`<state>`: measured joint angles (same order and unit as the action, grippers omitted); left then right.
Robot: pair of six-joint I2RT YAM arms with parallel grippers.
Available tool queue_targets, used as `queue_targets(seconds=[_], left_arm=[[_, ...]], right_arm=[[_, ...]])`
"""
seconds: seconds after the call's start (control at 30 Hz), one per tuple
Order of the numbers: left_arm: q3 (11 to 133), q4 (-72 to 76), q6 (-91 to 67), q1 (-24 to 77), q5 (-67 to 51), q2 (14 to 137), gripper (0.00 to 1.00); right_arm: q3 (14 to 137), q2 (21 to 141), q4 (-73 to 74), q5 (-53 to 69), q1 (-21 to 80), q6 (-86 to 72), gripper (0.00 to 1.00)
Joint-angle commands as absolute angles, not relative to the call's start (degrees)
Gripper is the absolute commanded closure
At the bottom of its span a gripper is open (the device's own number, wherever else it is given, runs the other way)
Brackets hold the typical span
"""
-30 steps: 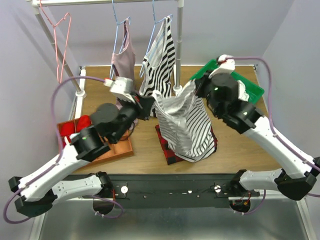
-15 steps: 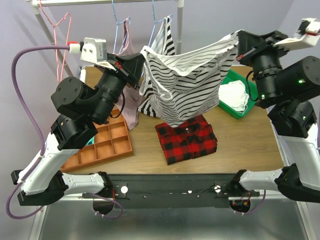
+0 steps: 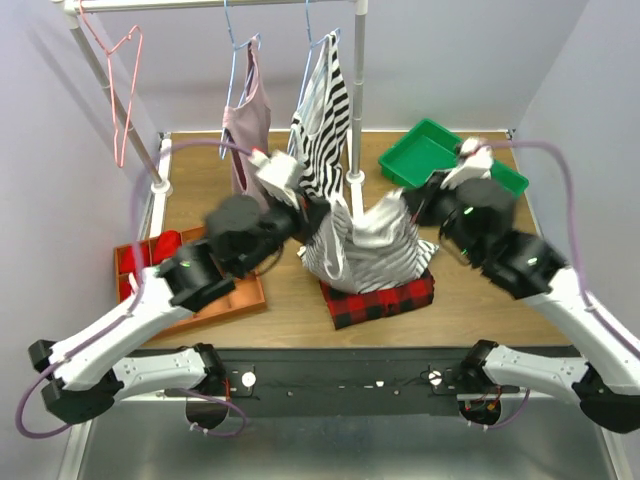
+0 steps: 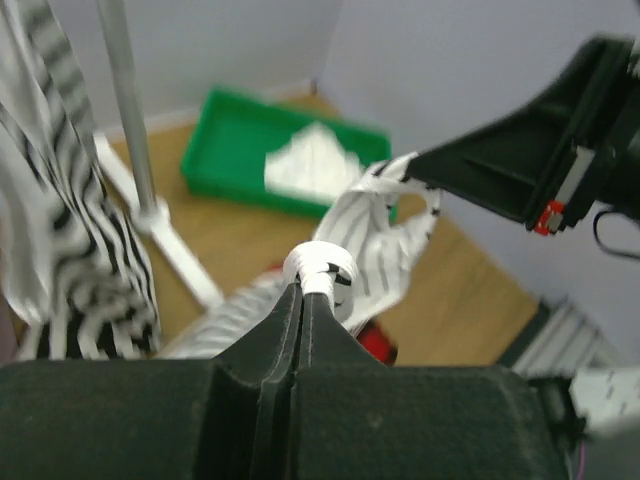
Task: Place the tank top on the hanger
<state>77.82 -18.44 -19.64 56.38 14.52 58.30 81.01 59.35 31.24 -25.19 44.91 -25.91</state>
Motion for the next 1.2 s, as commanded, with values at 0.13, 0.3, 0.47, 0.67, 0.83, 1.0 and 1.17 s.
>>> queue_targets(seconds=[0.13,0.3,0.47,0.67,0.83,1.0,1.17], left_arm=[[43.1,-4.1,-35.3,56.5,3.4,57.7,0.94],[37.7,-2.5,-39.7,56.6,8.1,57.7,0.83],[41.1,-6.1,-36.8,56.5,8.6,55.5,0.57],[48.7,-14.3,-31.0,56.5,6.2,50.1,0.33],[56.8,-14.9,-27.2,56.5,12.1,43.6,0.32],[76.3,-21.1,-17.8,55.1,31.4,50.5,0.31],[91.5,-23.8,-16.7,39.0,29.8,59.0,0.3]], right_arm=[[46.9,54.2,32.8,-25.9,44.9,-40.8,0.81],[45.3,58.9,32.5,-26.5,44.8,-41.3,0.64],[46.5,56.0,31.1,-26.0,44.8,-39.4,0.39],[52.7,54.1,31.9,-25.8,44.8,-36.3,0.33],[55.5,54.2,30.2,-24.0,44.8,-34.5,0.33],[57.0,56.0,26.5,-18.0,44.9,-32.4,0.3],[57.8,58.5,23.0,-14.4,44.8,-32.5,0.26]])
